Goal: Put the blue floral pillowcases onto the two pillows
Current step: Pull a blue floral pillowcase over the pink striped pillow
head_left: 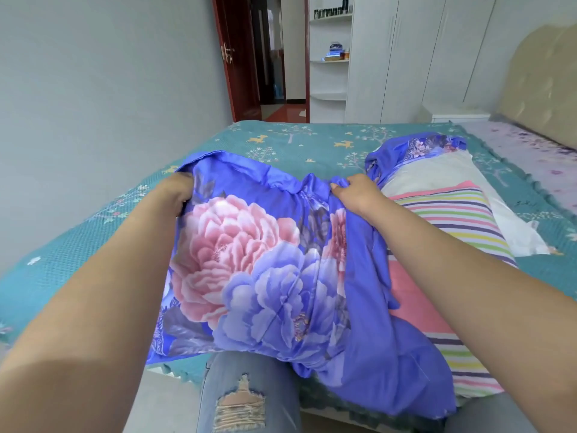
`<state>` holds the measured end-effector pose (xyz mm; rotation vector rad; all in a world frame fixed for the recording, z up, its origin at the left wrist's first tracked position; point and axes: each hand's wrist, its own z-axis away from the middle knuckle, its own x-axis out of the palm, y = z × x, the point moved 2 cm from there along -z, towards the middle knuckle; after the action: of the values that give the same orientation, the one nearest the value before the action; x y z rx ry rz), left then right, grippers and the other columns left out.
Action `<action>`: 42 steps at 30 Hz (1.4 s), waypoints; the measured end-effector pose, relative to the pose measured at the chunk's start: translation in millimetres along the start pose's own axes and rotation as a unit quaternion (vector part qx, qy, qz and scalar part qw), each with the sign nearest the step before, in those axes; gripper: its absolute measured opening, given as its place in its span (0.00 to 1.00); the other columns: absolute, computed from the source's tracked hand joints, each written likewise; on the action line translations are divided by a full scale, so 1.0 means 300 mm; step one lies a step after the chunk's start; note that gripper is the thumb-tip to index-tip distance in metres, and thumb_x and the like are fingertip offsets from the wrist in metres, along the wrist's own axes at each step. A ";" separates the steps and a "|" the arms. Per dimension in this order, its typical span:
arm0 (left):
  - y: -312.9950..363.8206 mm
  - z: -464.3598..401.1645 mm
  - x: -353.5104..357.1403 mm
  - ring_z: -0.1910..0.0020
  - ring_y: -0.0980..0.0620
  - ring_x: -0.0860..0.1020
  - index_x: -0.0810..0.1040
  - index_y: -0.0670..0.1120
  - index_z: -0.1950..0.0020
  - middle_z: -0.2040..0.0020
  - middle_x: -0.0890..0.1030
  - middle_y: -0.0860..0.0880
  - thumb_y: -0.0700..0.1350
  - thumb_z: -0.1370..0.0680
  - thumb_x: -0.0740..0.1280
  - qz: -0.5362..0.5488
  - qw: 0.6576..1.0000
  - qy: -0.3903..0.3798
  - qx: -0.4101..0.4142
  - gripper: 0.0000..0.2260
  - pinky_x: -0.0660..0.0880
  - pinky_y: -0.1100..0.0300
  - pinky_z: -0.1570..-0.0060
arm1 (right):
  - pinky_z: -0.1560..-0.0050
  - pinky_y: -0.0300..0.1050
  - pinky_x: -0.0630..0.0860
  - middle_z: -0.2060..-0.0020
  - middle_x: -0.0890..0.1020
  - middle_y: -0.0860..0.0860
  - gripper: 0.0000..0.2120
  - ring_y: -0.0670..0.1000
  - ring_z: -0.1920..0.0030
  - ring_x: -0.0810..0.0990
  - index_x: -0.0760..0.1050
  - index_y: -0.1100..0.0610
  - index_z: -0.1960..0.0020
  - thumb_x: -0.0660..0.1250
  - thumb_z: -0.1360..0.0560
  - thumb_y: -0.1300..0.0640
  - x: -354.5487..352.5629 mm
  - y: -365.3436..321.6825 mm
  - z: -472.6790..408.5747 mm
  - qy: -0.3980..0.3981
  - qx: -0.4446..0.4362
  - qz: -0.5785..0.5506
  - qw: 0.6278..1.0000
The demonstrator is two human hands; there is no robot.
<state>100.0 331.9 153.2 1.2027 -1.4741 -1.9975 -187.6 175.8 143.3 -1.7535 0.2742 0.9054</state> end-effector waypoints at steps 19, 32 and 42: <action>-0.030 -0.015 0.064 0.34 0.40 0.67 0.70 0.44 0.35 0.33 0.69 0.40 0.41 0.24 0.61 -0.046 0.938 0.338 0.057 0.17 0.64 0.51 0.36 | 0.48 0.49 0.71 0.43 0.78 0.62 0.18 0.61 0.44 0.76 0.73 0.60 0.42 0.53 0.18 0.48 -0.210 0.293 -0.100 0.048 -0.011 0.289 0.956; 0.244 0.153 0.635 0.53 0.40 0.76 0.69 0.45 0.64 0.59 0.77 0.42 0.60 0.19 0.50 -0.434 0.805 -0.137 0.381 0.23 0.70 0.54 0.54 | 0.58 0.48 0.67 0.50 0.80 0.61 0.24 0.62 0.49 0.78 0.73 0.59 0.45 0.49 0.19 0.41 -0.293 0.264 -0.082 0.150 -0.096 0.347 0.921; 0.179 0.037 0.424 0.54 0.41 0.76 0.73 0.43 0.60 0.57 0.78 0.40 0.61 0.21 0.55 -0.435 0.827 -0.067 0.350 0.23 0.70 0.55 0.58 | 0.51 0.49 0.69 0.46 0.79 0.61 0.27 0.61 0.45 0.77 0.76 0.58 0.45 0.52 0.21 0.37 -0.483 0.430 -0.122 0.155 0.034 0.383 0.910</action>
<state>10.2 226.6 150.8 2.4440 -2.0695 -2.0985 -346.0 58.4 155.2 -1.7280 1.2520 1.1290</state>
